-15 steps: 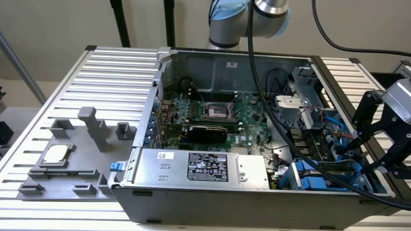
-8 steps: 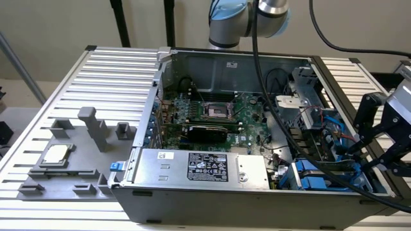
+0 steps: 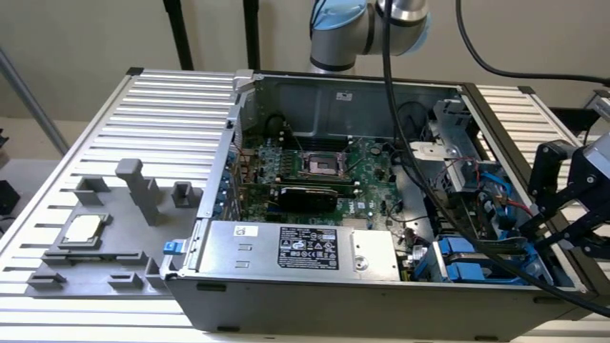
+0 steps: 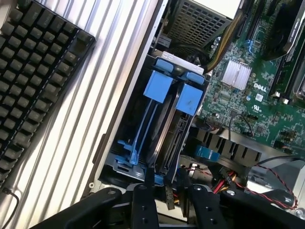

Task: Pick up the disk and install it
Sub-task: 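Insert the first disk wire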

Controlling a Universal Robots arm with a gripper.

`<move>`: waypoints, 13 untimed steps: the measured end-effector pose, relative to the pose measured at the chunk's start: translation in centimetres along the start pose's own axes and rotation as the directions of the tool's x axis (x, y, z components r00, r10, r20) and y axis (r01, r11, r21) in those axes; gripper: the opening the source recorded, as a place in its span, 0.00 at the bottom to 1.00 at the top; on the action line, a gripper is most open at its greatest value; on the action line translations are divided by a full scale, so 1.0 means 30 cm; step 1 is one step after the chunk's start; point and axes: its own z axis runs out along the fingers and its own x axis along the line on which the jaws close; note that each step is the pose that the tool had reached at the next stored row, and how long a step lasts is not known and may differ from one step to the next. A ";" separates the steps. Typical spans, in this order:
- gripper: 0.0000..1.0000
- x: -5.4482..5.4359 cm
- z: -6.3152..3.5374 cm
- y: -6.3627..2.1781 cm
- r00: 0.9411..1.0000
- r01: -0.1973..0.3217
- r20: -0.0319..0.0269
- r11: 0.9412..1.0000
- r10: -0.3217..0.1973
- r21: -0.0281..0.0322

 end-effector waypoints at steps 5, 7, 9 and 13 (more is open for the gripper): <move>0.29 0.001 0.000 -0.002 0.999 0.039 0.000 0.999 -0.039 -0.005; 0.27 0.001 0.001 -0.002 0.999 0.054 0.000 0.999 -0.054 -0.007; 0.20 0.001 0.001 -0.002 0.998 0.067 0.000 0.998 -0.067 -0.009; 0.17 0.001 0.003 -0.003 0.996 0.093 0.001 0.996 -0.093 -0.011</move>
